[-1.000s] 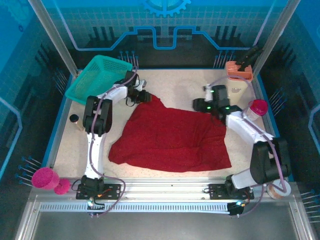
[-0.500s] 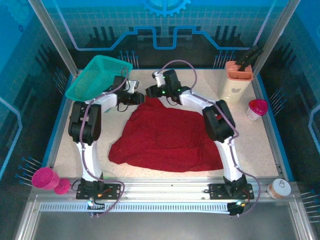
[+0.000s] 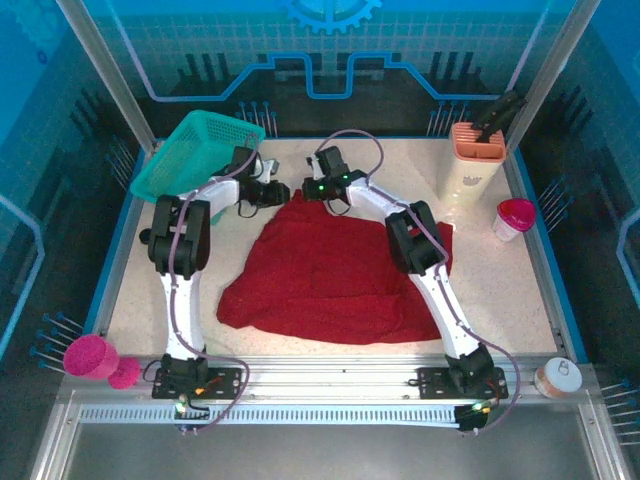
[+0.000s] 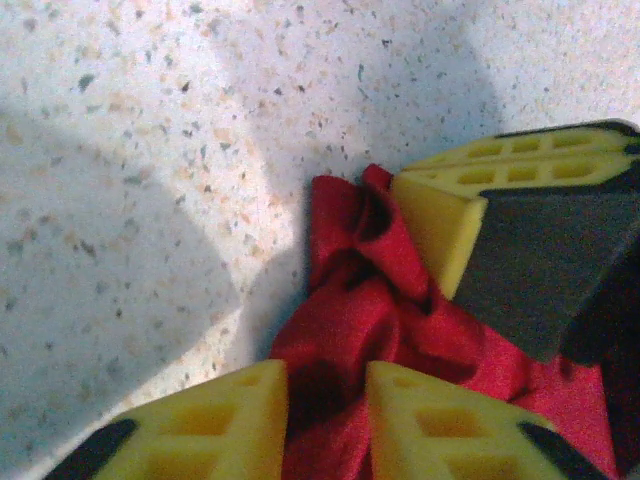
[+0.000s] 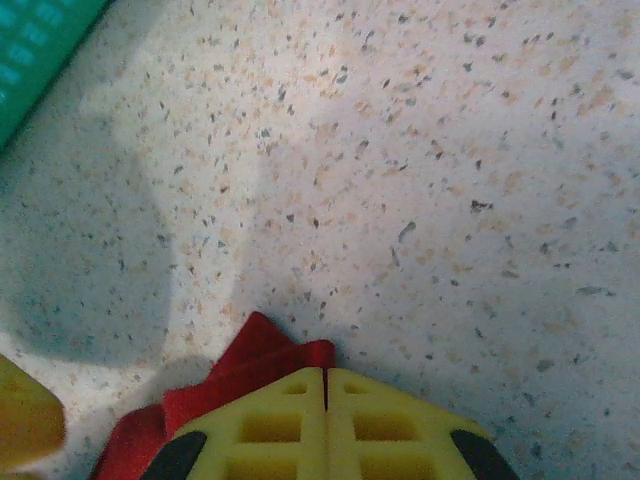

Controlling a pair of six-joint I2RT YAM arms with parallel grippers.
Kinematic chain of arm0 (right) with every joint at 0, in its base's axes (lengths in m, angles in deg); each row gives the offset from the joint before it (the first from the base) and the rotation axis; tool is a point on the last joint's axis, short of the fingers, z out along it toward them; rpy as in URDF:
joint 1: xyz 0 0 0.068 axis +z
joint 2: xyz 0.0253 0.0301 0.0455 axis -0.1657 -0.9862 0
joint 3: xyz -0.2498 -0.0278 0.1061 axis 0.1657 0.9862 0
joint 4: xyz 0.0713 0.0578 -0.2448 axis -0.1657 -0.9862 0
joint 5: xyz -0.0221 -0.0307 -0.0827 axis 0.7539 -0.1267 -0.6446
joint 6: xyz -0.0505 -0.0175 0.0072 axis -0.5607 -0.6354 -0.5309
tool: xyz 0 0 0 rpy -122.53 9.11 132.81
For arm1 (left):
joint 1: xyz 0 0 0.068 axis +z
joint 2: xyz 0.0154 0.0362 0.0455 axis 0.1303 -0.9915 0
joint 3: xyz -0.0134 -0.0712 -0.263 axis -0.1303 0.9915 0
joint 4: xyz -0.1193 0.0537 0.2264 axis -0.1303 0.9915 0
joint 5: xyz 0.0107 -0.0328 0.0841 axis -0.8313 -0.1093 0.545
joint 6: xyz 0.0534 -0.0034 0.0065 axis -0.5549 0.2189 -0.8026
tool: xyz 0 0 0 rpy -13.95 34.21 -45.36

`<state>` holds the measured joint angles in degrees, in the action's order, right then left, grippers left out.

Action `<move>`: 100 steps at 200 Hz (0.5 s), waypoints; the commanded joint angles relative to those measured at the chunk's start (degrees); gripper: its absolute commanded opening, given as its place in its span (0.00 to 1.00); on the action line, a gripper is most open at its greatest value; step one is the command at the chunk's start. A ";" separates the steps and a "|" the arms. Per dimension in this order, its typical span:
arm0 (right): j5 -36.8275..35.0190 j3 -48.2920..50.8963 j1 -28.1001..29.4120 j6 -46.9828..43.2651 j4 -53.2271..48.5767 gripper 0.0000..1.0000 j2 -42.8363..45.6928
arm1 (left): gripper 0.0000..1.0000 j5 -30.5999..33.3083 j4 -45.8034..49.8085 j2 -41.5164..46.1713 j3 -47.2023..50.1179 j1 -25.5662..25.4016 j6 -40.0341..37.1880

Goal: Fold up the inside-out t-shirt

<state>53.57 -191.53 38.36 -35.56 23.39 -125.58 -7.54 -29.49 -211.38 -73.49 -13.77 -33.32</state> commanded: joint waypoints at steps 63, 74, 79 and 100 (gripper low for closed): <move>-3.64 12.03 -6.96 20.91 8.97 0.07 8.23 | 0.00 -4.75 7.14 -2.07 -5.53 -0.48 -1.91; -0.86 13.81 -7.24 24.78 11.48 0.10 7.35 | 0.04 -5.92 7.69 -1.85 -5.44 -0.57 -2.35; 0.70 14.45 -7.28 26.21 12.27 0.13 6.94 | 0.16 -5.97 7.94 -1.58 -5.44 -0.65 -2.79; 1.20 16.16 -7.11 28.87 12.60 0.28 6.80 | 0.49 -3.57 8.87 -1.74 -7.53 -1.01 -3.71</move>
<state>52.63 -177.72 30.44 -14.01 33.01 -118.76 -10.67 -24.18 -211.90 -77.78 -14.21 -34.74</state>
